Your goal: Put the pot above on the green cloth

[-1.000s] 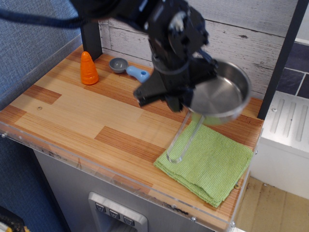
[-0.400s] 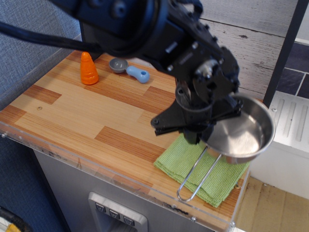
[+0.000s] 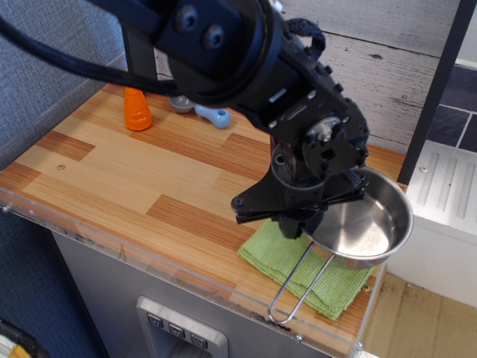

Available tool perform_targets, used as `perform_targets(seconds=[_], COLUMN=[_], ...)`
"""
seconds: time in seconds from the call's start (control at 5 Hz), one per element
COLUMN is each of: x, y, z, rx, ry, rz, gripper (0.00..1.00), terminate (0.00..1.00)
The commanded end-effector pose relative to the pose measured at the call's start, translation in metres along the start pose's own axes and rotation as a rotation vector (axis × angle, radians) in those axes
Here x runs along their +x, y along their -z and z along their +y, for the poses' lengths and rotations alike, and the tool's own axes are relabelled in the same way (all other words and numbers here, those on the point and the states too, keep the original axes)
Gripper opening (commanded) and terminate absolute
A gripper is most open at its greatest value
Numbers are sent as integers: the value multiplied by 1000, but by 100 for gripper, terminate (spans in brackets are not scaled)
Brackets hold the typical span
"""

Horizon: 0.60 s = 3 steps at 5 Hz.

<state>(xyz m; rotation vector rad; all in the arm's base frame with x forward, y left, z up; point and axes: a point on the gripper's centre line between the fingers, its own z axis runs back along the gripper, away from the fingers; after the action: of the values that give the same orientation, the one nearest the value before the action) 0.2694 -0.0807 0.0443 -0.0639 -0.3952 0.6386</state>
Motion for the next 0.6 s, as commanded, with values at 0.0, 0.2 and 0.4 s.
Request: perform_targets(seconds=[0.0, 0.2, 0.4], x=[-9, -16, -21], y=[5, 5, -1], z=[23, 33, 43], rx=[67, 106, 169], ry=[24, -134, -263], rz=[15, -3, -12], gripper=[0, 100, 100], terminate=[0, 0, 0])
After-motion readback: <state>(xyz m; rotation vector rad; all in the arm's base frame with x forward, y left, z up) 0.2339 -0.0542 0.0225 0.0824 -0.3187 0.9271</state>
